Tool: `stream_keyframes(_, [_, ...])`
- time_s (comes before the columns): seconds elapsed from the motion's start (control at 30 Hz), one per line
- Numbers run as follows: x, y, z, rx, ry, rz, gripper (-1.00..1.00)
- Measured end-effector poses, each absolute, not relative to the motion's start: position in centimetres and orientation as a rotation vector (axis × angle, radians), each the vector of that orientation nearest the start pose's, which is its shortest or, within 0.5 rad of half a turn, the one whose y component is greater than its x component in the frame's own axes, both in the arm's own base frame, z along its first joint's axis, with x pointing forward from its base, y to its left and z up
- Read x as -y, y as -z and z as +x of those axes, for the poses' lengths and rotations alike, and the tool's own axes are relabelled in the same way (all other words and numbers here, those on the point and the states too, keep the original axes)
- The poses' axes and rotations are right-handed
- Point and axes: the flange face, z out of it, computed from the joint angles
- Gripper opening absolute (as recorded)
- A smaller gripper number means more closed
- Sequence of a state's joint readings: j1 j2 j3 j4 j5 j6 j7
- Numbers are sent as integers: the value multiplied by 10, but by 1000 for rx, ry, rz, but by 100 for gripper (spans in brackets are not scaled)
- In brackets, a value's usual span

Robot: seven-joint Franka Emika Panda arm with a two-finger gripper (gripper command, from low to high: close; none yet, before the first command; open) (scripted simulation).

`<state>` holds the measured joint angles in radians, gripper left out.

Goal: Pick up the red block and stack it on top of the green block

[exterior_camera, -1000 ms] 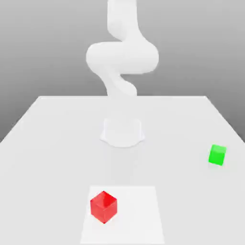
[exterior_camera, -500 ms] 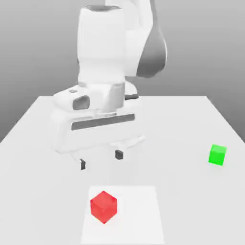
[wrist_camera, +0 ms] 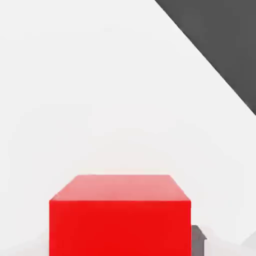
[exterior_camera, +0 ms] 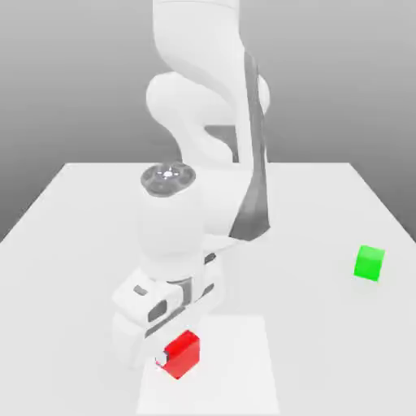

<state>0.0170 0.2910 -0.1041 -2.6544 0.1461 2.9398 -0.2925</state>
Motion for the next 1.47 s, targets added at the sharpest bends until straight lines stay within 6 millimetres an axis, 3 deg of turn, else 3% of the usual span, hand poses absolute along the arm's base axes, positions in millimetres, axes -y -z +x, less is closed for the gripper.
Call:
stream_keyframes(0.07, [49,-155,411,105,-3,-3139,-100])
stream_keyframes(0.23, [43,-203,410,141,-1,-3136,-100])
stream_keyframes(0.4, [-89,-222,395,847,9,-3004,-100])
stream_keyframes(0.57, [-205,-234,339,1534,13,-2709,-100])
stream_keyframes(0.7, [-272,-241,277,2001,11,-2390,-100])
stream_keyframes(0.87, [-329,-246,187,2481,1,-1913,-100])
stream_keyframes(0.9, [-337,-245,169,2564,-3,-1813,-100])
stream_keyframes(0.97, [-342,-238,157,2633,-16,-1746,-100])
stream_keyframes(1.43, [-344,-182,151,2653,-14,-1715,-100])
stream_keyframes(1.47, [-344,-179,150,2646,-9,-1710,100])
